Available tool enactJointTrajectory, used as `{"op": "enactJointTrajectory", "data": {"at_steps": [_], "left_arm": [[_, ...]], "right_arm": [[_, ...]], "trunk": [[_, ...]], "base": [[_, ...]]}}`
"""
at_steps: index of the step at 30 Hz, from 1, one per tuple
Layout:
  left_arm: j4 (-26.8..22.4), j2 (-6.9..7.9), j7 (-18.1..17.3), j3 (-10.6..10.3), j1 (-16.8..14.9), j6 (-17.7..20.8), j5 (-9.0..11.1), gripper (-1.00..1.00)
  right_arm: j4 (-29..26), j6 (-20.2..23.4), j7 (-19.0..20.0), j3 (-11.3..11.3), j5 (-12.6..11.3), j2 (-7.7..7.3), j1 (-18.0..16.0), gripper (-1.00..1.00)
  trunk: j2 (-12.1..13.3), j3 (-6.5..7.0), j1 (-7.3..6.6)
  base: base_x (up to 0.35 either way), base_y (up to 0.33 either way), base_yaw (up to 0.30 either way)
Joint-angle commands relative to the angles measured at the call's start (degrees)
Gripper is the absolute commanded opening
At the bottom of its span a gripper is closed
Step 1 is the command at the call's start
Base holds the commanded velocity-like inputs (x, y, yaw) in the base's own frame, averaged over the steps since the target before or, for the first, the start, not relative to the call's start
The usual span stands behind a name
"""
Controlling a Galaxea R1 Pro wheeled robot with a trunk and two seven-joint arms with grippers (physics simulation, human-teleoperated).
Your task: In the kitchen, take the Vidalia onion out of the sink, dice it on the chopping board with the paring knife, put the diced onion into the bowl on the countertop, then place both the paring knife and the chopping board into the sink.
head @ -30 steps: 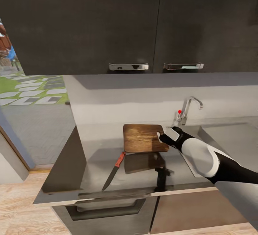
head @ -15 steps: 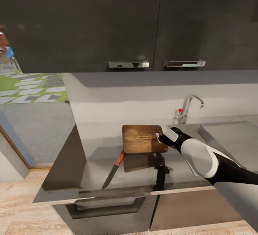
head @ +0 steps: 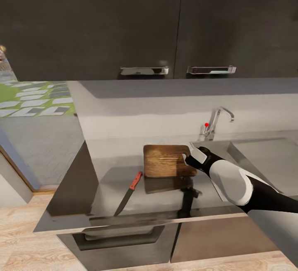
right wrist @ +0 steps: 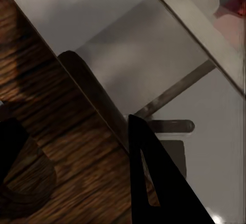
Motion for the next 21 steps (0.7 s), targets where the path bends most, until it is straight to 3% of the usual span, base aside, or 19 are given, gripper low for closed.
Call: {"op": "enactJointTrajectory", "data": {"at_steps": [1,21], "left_arm": [[-0.09,0.0,-0.37,0.29,0.02,0.04,0.35,1.0],[-0.09,0.08,-0.39,0.38,0.02,0.06,0.31,1.0]], "right_arm": [[-0.15,0.27,-0.7,0.19,-0.62,0.02,-0.03,-1.0],[-0.65,0.69,-2.48,0.46,-0.55,0.02,-0.03,-1.0]], "trunk": [[-0.11,-0.13,0.03],[-0.11,-0.16,0.03]], "base": [[0.0,-0.021,0.0],[0.0,-0.002,0.0]]}}
